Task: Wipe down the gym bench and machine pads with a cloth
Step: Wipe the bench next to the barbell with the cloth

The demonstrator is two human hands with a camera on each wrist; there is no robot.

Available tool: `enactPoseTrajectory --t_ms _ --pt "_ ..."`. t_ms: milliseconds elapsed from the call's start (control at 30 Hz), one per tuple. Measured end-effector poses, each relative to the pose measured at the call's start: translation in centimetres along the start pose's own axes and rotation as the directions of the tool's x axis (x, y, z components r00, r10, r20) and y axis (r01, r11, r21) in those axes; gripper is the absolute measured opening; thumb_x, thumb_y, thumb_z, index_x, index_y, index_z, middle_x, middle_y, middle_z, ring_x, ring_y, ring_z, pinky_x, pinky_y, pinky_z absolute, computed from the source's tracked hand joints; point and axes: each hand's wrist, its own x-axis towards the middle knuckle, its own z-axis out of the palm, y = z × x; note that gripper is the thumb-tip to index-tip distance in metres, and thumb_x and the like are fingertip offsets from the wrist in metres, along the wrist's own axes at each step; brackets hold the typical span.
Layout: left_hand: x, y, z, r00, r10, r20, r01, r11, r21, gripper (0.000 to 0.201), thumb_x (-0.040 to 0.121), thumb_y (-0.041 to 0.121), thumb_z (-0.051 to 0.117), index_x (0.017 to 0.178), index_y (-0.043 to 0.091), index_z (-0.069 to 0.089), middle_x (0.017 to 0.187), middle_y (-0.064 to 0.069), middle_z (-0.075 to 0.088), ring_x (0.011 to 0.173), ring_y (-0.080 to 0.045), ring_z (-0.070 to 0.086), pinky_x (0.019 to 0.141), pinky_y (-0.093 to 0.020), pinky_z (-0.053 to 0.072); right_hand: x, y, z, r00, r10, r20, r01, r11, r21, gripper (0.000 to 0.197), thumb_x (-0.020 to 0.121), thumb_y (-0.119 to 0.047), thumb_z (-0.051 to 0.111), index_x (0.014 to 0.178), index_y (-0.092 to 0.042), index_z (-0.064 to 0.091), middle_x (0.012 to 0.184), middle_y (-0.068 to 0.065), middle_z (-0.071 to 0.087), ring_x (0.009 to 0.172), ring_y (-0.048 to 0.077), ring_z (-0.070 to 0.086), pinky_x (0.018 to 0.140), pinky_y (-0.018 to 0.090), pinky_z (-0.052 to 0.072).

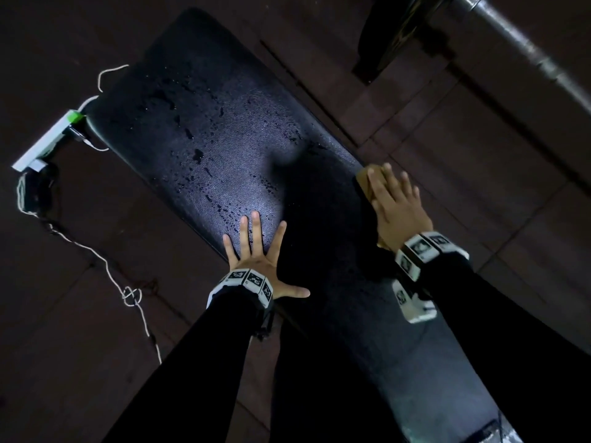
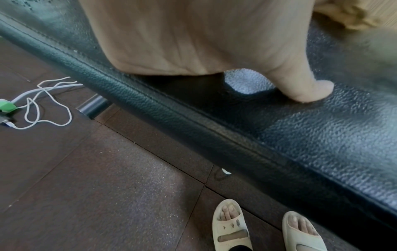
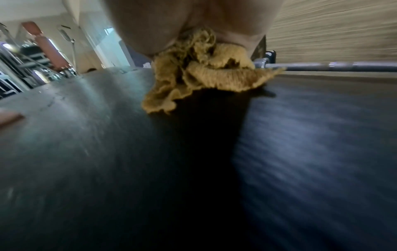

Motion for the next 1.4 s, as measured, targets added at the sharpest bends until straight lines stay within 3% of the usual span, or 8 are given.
enactPoseTrajectory --t_ms 200,367,500,633,933,1033,1233,1400 --pt "0.1 0.1 0.0 1.0 -0.029 0.006 0.029 1.0 0.007 0.143 0.018 0.104 0.023 0.119 0.038 -0.055 0.128 -0.015 -0.06 0.117 -0.033 -0.057 0.089 -0.061 -0.036 0.5 -6.4 2.4 0.969 -0.248 -0.002 0.245 0.961 -0.13 0.066 0.092 -0.018 0.042 0.149 -0.033 0.014 0.159 0.001 0.009 0.145 0.035 0.007 0.115 0.049 0.006" --pt "0.1 0.1 0.0 1.0 -0.022 -0.008 0.022 1.0 -0.003 0.143 0.021 0.104 0.027 0.119 0.039 -0.054 0.129 -0.015 -0.06 0.118 -0.033 -0.056 0.089 -0.06 -0.038 -7.0 -3.7 4.4 0.925 -0.377 0.047 0.378 0.9 -0.218 0.065 0.082 -0.018 0.044 0.145 -0.03 0.032 0.152 0.002 0.03 0.139 0.032 0.03 0.111 0.048 0.023" --pt "0.1 0.0 0.0 1.0 -0.004 -0.004 0.004 1.0 -0.005 0.143 0.02 0.105 0.025 0.12 0.038 -0.054 0.128 -0.015 -0.06 0.117 -0.033 -0.057 0.089 -0.061 -0.038 -9.3 2.1 3.1 0.974 -0.219 0.058 0.226 0.953 -0.201 0.088 0.073 -0.002 0.057 0.148 -0.031 0.019 0.153 -0.001 0.016 0.14 0.032 0.022 0.11 0.049 0.02" --pt "0.2 0.0 0.3 1.0 -0.004 -0.009 0.004 1.0 0.004 0.143 0.02 0.105 0.022 0.12 0.037 -0.054 0.128 -0.016 -0.06 0.116 -0.034 -0.057 0.093 -0.062 -0.033 -5.8 3.6 1.2 0.997 0.032 0.069 -0.03 0.999 -0.039 0.079 0.094 -0.013 0.045 0.141 -0.041 -0.012 0.152 -0.011 -0.017 0.145 0.029 -0.007 0.117 0.05 0.009" --pt "0.6 0.0 0.7 0.999 -0.03 -0.045 0.032 0.999 0.029 0.144 0.012 0.105 0.012 0.12 0.038 -0.054 0.129 -0.016 -0.06 0.118 -0.035 -0.056 0.094 -0.063 -0.032 2.1 -4.3 0.9 0.994 -0.112 -0.002 0.112 0.992 -0.052 0.059 0.099 -0.023 0.032 0.15 -0.029 0.005 0.159 0.002 -0.002 0.145 0.033 -0.001 0.115 0.047 0.002" --pt "0.6 0.0 0.7 0.999 -0.037 -0.034 0.038 0.999 0.028 0.144 0.011 0.105 0.014 0.119 0.038 -0.055 0.127 -0.015 -0.061 0.117 -0.035 -0.057 0.091 -0.062 -0.034 -1.0 -4.6 2.2 0.979 -0.202 -0.011 0.201 0.977 -0.07 0.059 0.097 -0.019 0.039 0.15 -0.028 0.014 0.159 0.005 0.006 0.145 0.034 0.004 0.116 0.046 0.002" --pt "0.1 0.3 0.5 0.997 -0.047 -0.055 0.049 0.998 0.034 0.143 0.017 0.106 0.017 0.122 0.037 -0.053 0.128 -0.015 -0.06 0.118 -0.033 -0.056 0.096 -0.061 -0.03 -10.3 -4.4 5.6 0.982 -0.188 0.027 0.188 0.982 -0.026 0.065 0.081 -0.014 0.066 0.141 -0.019 0.042 0.149 0.011 0.035 0.136 0.039 0.033 0.106 0.055 0.029" --pt "-1.5 1.7 1.2 0.977 -0.027 -0.211 0.017 0.999 -0.047 0.138 0.05 0.089 0.052 0.141 0.029 -0.034 0.145 -0.018 -0.042 0.136 -0.033 -0.037 0.109 -0.061 -0.016 -11.7 -2.6 4.9 0.979 -0.194 0.061 0.189 0.978 0.083 0.06 0.097 -0.031 0.041 0.148 -0.027 0.009 0.155 -0.002 -0.001 0.144 0.021 0.0 0.116 0.043 0.006"
